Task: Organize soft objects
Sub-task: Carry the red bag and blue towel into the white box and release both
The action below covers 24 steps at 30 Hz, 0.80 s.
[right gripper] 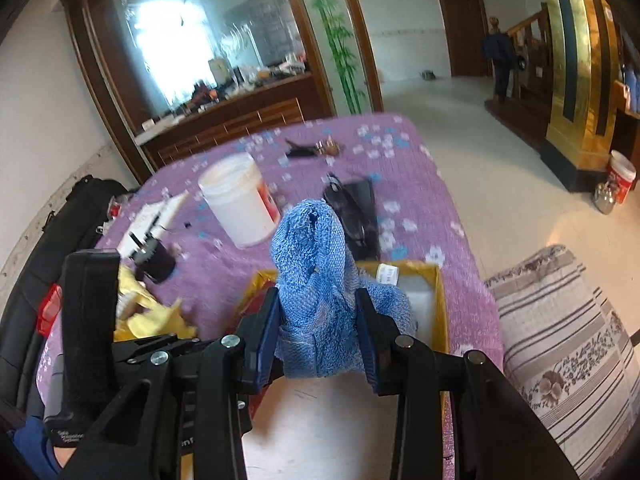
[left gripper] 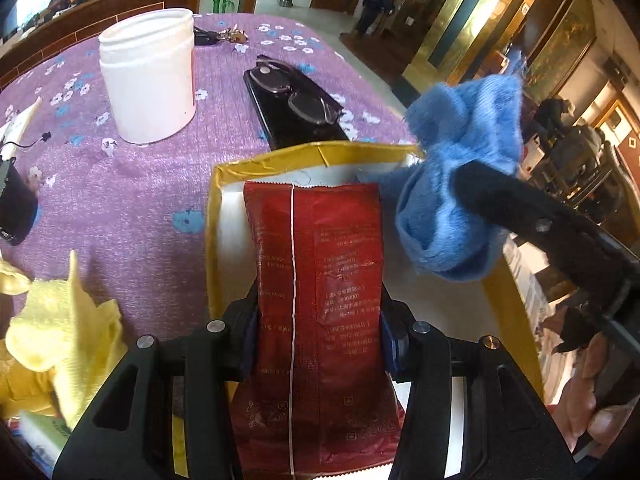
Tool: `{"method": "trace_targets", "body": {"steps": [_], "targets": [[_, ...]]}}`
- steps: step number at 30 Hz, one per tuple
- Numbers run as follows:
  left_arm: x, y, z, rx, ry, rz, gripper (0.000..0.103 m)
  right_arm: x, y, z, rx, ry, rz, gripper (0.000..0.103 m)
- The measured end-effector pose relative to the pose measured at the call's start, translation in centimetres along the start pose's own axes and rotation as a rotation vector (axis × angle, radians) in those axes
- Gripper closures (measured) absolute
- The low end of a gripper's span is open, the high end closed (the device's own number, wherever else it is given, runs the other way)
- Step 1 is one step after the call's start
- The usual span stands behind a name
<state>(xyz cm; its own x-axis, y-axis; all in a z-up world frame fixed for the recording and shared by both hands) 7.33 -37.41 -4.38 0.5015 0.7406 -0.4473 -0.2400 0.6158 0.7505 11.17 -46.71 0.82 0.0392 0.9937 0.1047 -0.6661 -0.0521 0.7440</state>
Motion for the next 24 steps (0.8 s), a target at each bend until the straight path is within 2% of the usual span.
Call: {"method": "trace_targets", "body": {"steps": [5, 9, 12, 17, 21, 24], "targets": [[0.3, -1.3, -0.5, 0.014, 0.001, 0.048, 0.054, -0.3, -1.9, -1.1, 0.065, -0.013, -0.002, 0.067], [0.4, -1.2, -0.3, 0.014, 0.001, 0.05, 0.054, -0.4, -3.1, -2.2, 0.122, -0.01, -0.012, 0.066], [0.4, -1.5, -0.3, 0.024, -0.007, 0.061, 0.052, -0.1, -3.1, -2.1, 0.13, -0.002, -0.029, 0.065], [0.3, -2.0, -0.3, 0.033, -0.035, 0.088, 0.05, 0.1, -4.0, -1.9, 0.157, 0.006, -0.047, 0.057], [0.3, -1.6, -0.3, 0.034, -0.021, 0.056, 0.05, 0.2, -3.4, -1.7, 0.146, 0.02, -0.052, 0.051], [0.3, -1.2, -0.3, 0.03, 0.007, 0.03, 0.05, 0.2, -2.2, -1.1, 0.108, 0.038, -0.066, 0.036]]}}
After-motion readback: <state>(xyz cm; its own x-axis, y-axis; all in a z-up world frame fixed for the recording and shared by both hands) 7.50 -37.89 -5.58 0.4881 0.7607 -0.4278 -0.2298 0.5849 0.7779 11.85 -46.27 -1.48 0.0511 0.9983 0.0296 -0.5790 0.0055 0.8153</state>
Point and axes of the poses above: each gripper's, at about its wrist camera, not at the fingertips, and y roughly against the way its jaws point, x to its left, z to its top, the point moved 9 cm from there along -y, roughly the way its jaws point, and after that the axes turned 14 degrees about -z, right-handed, at the moved point
